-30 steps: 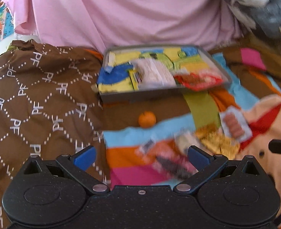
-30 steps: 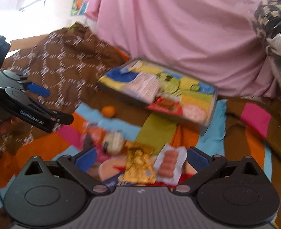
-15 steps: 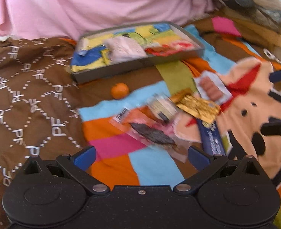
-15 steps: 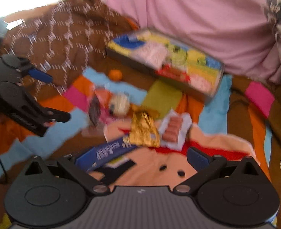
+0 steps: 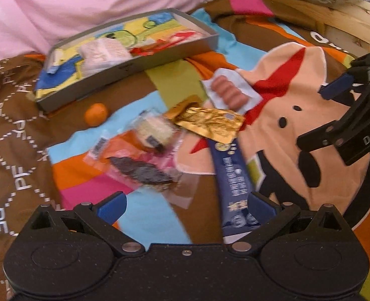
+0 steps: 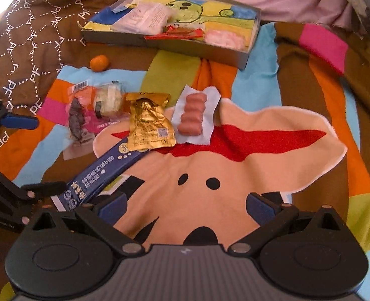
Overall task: Organize snacks
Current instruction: 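Move both open tools from the tray back toward the snack pile, then grasp the blue Ca tube with the left tool while the right tool grasps the sausage pack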
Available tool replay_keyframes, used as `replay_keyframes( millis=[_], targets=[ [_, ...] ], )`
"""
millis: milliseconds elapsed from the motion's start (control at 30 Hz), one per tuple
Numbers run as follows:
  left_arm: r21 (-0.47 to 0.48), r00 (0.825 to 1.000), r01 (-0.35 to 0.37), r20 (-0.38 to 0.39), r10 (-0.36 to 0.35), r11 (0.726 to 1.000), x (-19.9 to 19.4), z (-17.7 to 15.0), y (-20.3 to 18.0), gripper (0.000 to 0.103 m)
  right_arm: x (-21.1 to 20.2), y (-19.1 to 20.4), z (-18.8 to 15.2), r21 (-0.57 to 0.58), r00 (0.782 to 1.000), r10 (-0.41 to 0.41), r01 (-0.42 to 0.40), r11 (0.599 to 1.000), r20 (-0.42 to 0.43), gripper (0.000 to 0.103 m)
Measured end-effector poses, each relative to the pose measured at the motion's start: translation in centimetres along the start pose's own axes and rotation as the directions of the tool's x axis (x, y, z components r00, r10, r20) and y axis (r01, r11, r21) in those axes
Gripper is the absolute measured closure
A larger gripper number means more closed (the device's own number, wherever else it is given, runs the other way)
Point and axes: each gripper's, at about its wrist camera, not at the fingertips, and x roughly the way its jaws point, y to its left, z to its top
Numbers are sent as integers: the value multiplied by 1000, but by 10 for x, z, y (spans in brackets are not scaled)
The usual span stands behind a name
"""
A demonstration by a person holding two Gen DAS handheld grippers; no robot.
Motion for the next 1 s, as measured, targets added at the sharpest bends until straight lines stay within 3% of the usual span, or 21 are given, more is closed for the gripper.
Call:
replay_keyframes(
  millis=[267, 433, 567, 700, 933, 1000],
  targets=[
    [61, 991, 109, -89, -103, 992, 27, 12, -22, 2, 9, -10, 9, -39, 987, 143, -140, 989, 68, 0],
    [37, 980, 145, -145, -139, 989, 46, 20, -25, 5, 27, -24, 31, -97, 974, 195, -184, 978, 115, 0],
    [37, 975, 162, -157, -155, 986, 57, 31, -30, 9, 48, -39, 52, -25, 967, 229, -228, 973, 112, 4],
    [40, 975, 170, -153, -162, 985, 60, 36, -31, 17, 67, -51, 67, 65, 965, 248, -254, 965, 86, 14],
    [-19, 970, 190, -153, -191, 982, 61, 39, -19, 40, 91, -59, 76, 121, 968, 242, -249, 961, 68, 22],
    [-42, 968, 194, -155, -199, 980, 62, 39, -15, 45, 95, -60, 78, 134, 967, 243, -251, 959, 73, 29]
  ],
)
